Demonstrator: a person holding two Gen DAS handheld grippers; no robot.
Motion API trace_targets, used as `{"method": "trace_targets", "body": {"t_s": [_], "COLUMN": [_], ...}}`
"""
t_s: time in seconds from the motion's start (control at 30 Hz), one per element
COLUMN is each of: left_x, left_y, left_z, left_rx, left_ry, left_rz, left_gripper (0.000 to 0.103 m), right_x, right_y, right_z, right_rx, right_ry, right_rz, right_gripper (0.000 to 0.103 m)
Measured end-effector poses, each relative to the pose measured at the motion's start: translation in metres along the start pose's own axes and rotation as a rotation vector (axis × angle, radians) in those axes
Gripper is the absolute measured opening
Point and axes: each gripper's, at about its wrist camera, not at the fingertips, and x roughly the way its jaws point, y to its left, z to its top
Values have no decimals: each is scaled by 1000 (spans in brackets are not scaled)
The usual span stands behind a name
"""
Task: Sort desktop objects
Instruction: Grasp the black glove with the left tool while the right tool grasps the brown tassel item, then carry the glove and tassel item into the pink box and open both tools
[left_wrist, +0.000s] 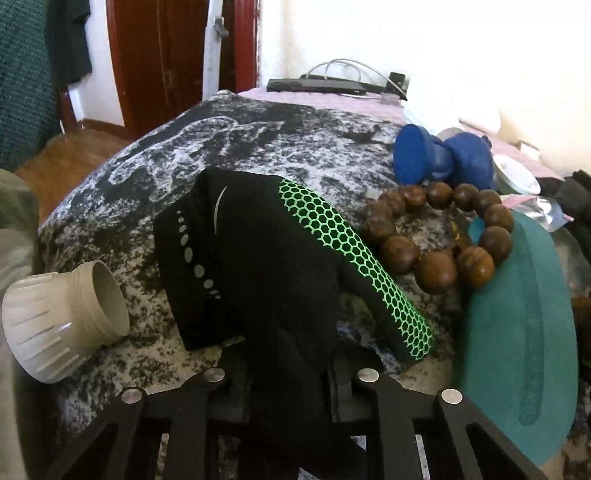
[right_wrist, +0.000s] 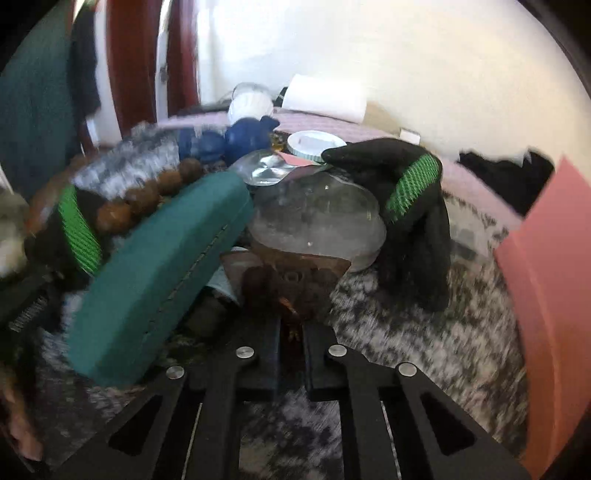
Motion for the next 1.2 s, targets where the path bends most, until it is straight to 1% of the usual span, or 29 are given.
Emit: {"method": "trace_targets", "body": {"t_s": [0.1, 0.2, 0.23, 0.3, 0.37, 0.43, 0.5, 0.57, 0.7, 0.77, 0.83, 0.87, 0.93, 1.0, 1.07, 1.1, 1.13, 1.2], "left_x": [-12, -38, -44, -62, -71, -85, -105, -128, -171, -187, -207, -218, -232, -248, -259, -261, -261, -257], "left_y": [3, -10, -13, -21, -21, -27, -39, -51, -72, -88, -116, -134, -162, -196, -231, -247, -268, -297], "left_z": [-3, -4, -4, -7, -8, -9, -7, -6, -5, -6, -9, -11, -16, -26, -37, -40, -42, -46], "left_rx": [-19, 50, 65, 84, 79, 96, 141, 167, 189, 217, 304, 337, 379, 450, 502, 512, 518, 515], "left_ry": [-2, -69, -85, -108, -101, -104, -141, -183, -222, -215, -212, -208, -197, -219, -229, -216, -187, -156], "left_rz": [-24, 11, 10, -10, -48, -82, -91, -120, -250, -296, -371, -420, -490, -560, -627, -662, -709, -773], "left_gripper": [20, 20, 20, 20, 20, 20, 20, 20, 20, 20, 20, 20, 20, 20, 20, 21, 21, 22], "right_x": [-13, -39, -47, -65, -78, -95, -115, -137, -180, -209, -240, -256, -282, -302, -319, -322, -323, -322], "right_y": [-11, -23, -25, -30, -35, -41, -47, -55, -76, -96, -115, -124, -142, -161, -182, -191, -204, -229], "right_z": [-5, -8, -10, -13, -15, -21, -27, -35, -48, -56, -64, -68, -72, -79, -93, -98, -105, -118], "right_rx": [75, 131, 136, 150, 179, 201, 210, 215, 235, 274, 311, 323, 353, 378, 370, 368, 375, 427], "right_ry": [-37, -113, -130, -156, -163, -187, -217, -245, -282, -310, -358, -383, -369, -370, -344, -329, -306, -282], "right_rz": [39, 83, 81, 94, 117, 120, 114, 87, 35, 23, 4, -8, -83, -127, -223, -265, -307, -310], "right_gripper": [9, 9, 9, 9, 9, 9, 9, 9, 9, 9, 9, 9, 9, 9, 9, 9, 9, 9]}}
